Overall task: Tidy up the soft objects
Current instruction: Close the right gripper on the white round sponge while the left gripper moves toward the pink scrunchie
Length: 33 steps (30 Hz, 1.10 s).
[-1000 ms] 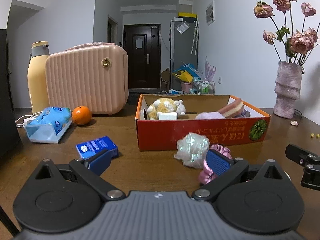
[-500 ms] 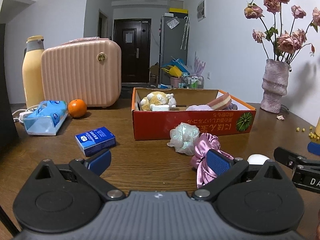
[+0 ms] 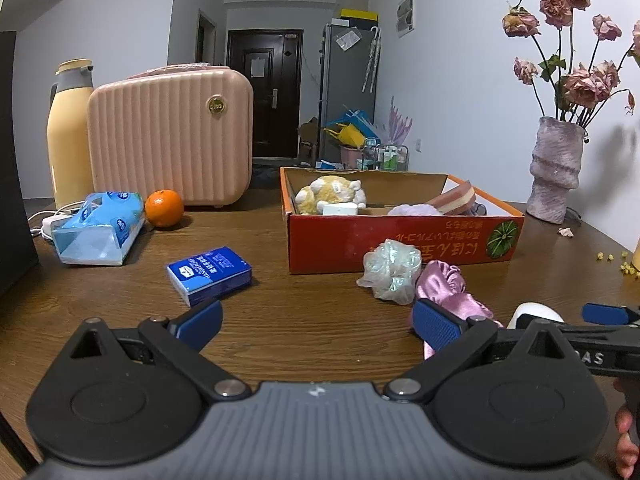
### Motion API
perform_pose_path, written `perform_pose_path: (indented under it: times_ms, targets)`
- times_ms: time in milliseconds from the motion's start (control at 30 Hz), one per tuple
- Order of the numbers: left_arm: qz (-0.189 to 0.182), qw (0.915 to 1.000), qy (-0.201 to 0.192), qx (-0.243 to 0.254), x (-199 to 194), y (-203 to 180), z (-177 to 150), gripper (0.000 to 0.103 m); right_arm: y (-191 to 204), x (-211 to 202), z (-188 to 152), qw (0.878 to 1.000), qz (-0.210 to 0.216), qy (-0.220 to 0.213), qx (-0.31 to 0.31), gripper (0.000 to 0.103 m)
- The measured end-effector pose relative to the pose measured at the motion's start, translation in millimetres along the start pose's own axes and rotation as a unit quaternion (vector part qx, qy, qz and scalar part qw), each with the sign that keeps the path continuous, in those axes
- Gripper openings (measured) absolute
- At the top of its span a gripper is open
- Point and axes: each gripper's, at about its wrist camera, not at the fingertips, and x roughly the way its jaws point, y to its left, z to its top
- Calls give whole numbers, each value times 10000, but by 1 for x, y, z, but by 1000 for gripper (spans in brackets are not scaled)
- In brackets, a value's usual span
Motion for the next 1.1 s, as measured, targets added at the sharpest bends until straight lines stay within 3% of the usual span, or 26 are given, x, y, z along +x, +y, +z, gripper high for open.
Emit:
perform_pose_path:
  times_ms: [200,300,367,600,1100]
  targets:
    - [11,10000,43,45,3,-1,-2,103,-2,18,2,9992,98,332,188,83]
    - [3,9999,45,103,3,-4,-3,103,0,24,3,9987,178,452,174,71]
    - [1,9999,48,120,4,-5,-3,103,2,26,3,9984,202,512,138,58]
    - [14,9998,109,150,6,-7,-5,103,4,24,3,9983,256,506,100,56]
    - [279,9996,-3,91,15,-13,-2,103,-17,14,15,9983,441,-25,388,55]
